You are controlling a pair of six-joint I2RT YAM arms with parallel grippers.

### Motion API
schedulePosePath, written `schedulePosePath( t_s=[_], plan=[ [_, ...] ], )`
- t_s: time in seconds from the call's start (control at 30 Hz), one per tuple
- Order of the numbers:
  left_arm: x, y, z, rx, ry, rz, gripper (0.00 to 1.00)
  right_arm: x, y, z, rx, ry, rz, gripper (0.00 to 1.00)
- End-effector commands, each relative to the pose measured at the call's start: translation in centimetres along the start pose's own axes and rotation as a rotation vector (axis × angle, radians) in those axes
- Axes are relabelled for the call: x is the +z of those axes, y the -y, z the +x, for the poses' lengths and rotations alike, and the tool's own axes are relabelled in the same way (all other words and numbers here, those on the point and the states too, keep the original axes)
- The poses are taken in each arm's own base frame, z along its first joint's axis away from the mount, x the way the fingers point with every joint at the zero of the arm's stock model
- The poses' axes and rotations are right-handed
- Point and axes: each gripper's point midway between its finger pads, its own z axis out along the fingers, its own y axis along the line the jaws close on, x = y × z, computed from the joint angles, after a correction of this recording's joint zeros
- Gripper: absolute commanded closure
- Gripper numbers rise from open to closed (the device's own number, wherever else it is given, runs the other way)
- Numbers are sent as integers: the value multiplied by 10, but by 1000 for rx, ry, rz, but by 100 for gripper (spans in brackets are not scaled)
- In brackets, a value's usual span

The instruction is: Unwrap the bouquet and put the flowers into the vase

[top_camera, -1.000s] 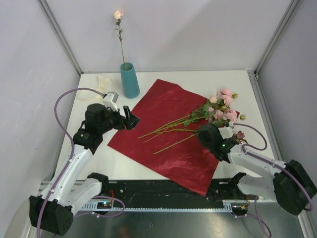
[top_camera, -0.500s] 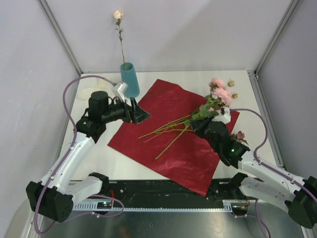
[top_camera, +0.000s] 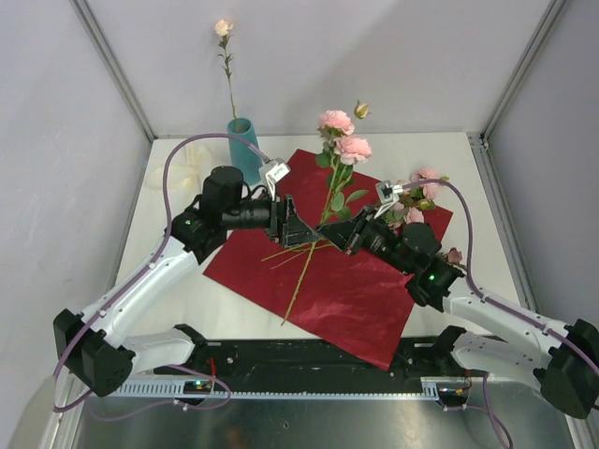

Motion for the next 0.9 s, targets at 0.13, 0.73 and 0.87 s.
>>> schedulePosePath(
  t_s=[0.13,0.73,0.87],
  plan=[
    [1,25,-40,82,103,59,29,5,-54,7,-82,-63,-231,100],
    [10,27,-49,48,116,97,97,10,-45,19,-93,-100,-207,92],
    [12,19,-60,60,142,63,100,7,-42,14,-95,-84,-176,61]
  ],
)
